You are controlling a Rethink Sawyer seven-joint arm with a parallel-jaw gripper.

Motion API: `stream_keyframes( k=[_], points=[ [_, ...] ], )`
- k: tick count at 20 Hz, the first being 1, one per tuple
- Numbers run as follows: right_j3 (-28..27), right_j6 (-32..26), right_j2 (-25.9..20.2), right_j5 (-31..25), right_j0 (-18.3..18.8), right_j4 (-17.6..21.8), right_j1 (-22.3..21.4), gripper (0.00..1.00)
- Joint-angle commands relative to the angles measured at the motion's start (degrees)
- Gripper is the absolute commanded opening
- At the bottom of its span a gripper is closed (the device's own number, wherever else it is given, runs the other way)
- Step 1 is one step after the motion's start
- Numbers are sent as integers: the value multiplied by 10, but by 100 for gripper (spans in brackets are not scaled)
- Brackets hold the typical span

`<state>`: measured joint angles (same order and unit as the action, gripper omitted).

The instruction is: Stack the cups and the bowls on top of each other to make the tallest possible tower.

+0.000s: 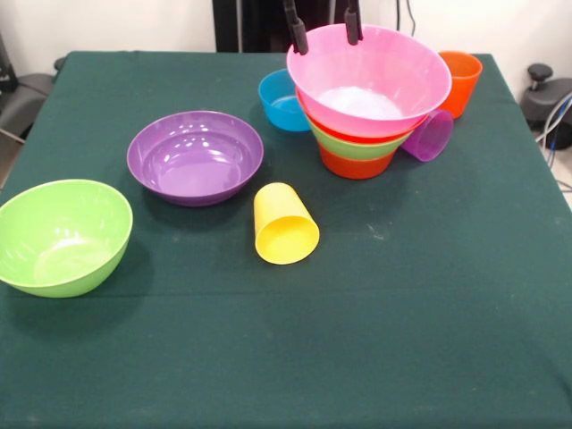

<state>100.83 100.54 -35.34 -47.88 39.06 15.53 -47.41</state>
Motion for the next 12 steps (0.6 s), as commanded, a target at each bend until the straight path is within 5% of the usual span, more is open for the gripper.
stream_keyframes(
  k=[1,12],
  points=[
    [-5,-16,25,22,-7,52,27,100],
    [-13,-18,27,16,-9,55,34,100]
  ],
)
